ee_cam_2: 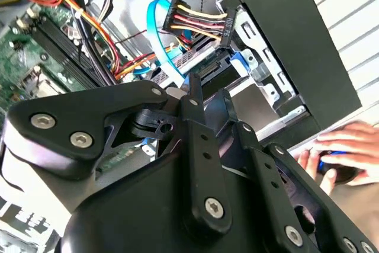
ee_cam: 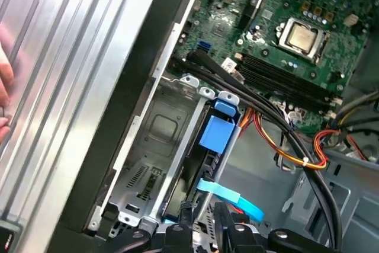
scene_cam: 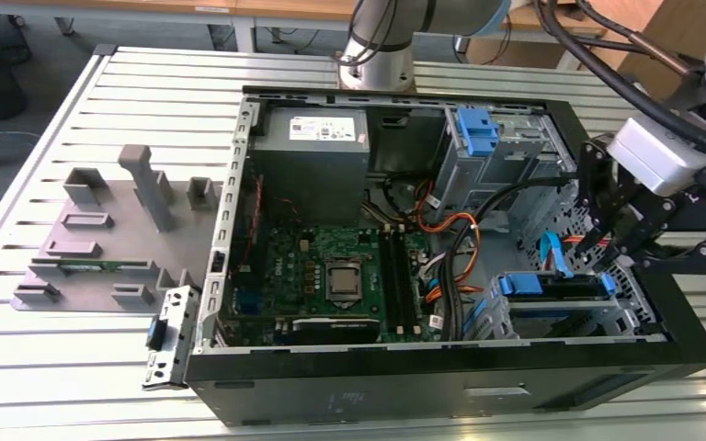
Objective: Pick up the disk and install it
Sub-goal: 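Insert the second disk wire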
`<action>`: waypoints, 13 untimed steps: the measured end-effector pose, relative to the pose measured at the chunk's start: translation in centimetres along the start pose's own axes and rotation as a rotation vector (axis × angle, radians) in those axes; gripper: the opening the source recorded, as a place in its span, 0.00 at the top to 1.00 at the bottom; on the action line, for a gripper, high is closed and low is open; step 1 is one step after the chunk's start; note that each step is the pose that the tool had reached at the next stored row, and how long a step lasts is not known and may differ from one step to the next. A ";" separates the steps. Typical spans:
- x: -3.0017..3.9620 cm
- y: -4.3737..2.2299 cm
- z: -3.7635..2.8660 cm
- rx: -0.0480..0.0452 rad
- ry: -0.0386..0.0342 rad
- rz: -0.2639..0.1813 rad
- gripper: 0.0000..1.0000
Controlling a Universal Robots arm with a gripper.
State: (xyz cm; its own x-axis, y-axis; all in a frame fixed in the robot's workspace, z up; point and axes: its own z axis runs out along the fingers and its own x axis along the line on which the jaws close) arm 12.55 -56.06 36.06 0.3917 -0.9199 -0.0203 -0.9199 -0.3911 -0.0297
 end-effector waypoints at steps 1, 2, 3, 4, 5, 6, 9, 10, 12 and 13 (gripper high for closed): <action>0.00 0.00 0.01 -0.0003 -0.0005 -0.017 0.71; 0.00 0.00 0.02 -0.0007 -0.0009 -0.032 0.71; 0.01 -0.01 0.04 -0.0011 -0.0014 -0.044 0.71; 0.02 -0.04 0.05 -0.0025 -0.0021 -0.049 0.71; 0.03 -0.08 0.07 -0.0052 -0.0030 -0.053 0.71; 0.05 -0.11 0.08 -0.0082 -0.0039 -0.054 0.71; 0.14 -0.32 0.13 -0.0165 -0.0067 -0.057 0.71; 0.19 -0.42 0.13 -0.0192 -0.0075 -0.057 0.71; 0.30 -0.70 0.17 -0.0252 -0.0102 -0.057 0.71; 0.37 -0.86 0.18 -0.0284 -0.0115 -0.058 0.71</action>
State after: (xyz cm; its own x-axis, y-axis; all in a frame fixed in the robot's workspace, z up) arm 13.49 -56.06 35.89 0.4442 -0.8954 -0.0309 -0.8959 -0.4443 -0.0028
